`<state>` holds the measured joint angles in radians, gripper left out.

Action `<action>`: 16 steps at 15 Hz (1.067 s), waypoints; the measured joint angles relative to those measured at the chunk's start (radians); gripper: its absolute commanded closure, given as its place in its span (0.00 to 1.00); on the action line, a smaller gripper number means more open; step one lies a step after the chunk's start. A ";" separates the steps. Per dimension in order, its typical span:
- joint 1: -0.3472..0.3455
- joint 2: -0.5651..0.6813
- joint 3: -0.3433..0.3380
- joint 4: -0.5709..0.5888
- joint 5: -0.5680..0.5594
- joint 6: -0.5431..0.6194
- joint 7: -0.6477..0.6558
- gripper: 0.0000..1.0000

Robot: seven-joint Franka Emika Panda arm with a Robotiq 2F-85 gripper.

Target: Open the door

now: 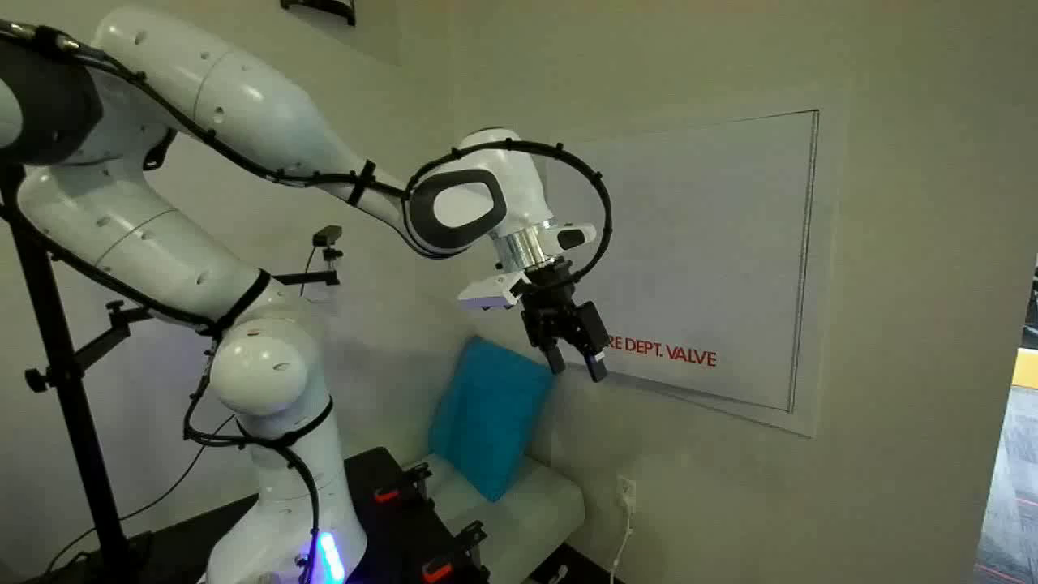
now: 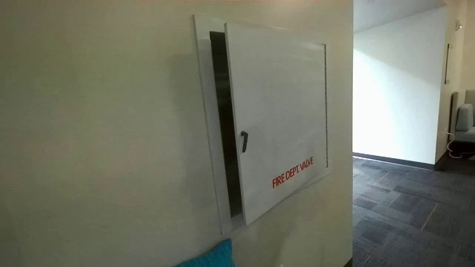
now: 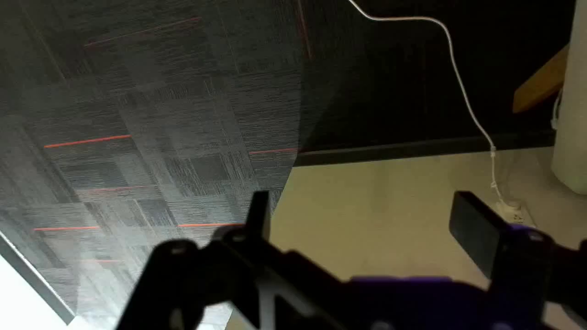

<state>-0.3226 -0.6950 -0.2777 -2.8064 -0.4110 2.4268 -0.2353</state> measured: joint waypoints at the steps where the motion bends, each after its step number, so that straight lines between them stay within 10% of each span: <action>1: 0.000 0.002 0.000 -0.006 0.000 -0.001 0.000 0.00; 8: 0.009 0.012 0.004 -0.001 0.014 0.003 0.000 0.00; 16: 0.242 0.024 0.109 0.015 0.207 0.202 0.050 0.00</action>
<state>-0.0809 -0.6705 -0.1692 -2.7913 -0.2039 2.6288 -0.1854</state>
